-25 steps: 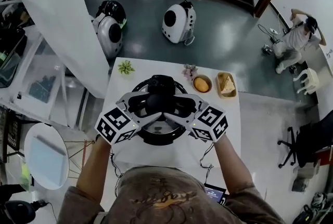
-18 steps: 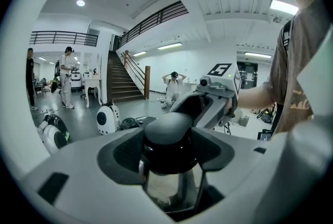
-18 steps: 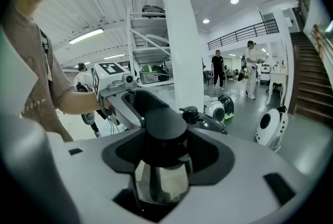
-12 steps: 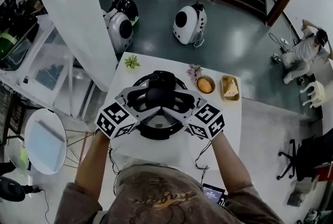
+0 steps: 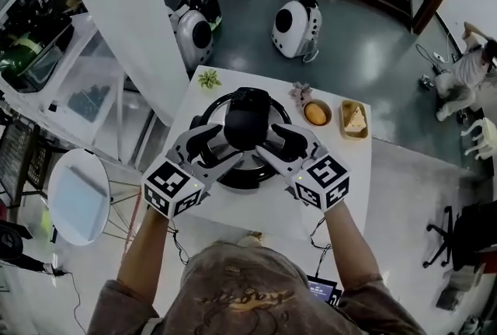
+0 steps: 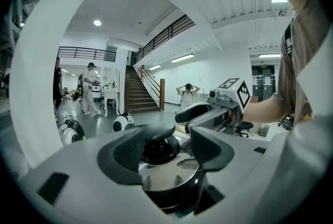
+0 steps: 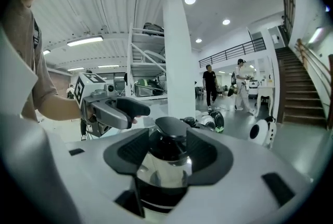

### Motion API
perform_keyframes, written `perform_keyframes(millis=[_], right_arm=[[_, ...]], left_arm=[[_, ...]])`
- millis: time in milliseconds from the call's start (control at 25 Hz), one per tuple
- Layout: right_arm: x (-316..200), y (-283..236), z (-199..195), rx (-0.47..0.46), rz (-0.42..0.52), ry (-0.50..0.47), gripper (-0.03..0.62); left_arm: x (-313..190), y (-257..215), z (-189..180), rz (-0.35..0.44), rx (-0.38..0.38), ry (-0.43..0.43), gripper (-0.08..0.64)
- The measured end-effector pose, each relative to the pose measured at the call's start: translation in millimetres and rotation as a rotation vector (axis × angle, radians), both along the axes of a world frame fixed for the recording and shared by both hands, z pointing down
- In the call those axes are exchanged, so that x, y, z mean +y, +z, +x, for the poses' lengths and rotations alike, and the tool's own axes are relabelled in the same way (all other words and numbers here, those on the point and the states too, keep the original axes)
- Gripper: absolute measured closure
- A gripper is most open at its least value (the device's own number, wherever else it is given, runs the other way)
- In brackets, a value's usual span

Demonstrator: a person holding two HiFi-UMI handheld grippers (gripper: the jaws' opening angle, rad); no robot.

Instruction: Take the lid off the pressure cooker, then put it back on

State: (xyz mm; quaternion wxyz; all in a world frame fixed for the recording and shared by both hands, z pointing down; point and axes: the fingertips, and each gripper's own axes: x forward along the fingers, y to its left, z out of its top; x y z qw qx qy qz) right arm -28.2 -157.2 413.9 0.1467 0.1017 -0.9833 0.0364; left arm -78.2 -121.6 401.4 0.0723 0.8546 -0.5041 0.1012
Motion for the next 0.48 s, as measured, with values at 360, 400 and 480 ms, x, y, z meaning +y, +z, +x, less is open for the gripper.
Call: perform_keyframes(millis=[360, 400, 480], right_arm=[[53.5, -2.5, 18.4, -0.029, 0.007, 0.096, 0.379], [61.3, -2.5, 20.1, -0.034, 0.014, 0.112, 0.380], [77.0, -4.2, 25.8, -0.060, 0.024, 0.162, 0.380]], left_arm=[[51.4, -4.3, 9.5, 0.028, 0.045, 0.041, 0.275], [58.1, -3.9, 7.2, 0.037, 0.048, 0.032, 0.280], [72.7, -2.7, 3.1, 0.055, 0.055, 0.012, 0.303]])
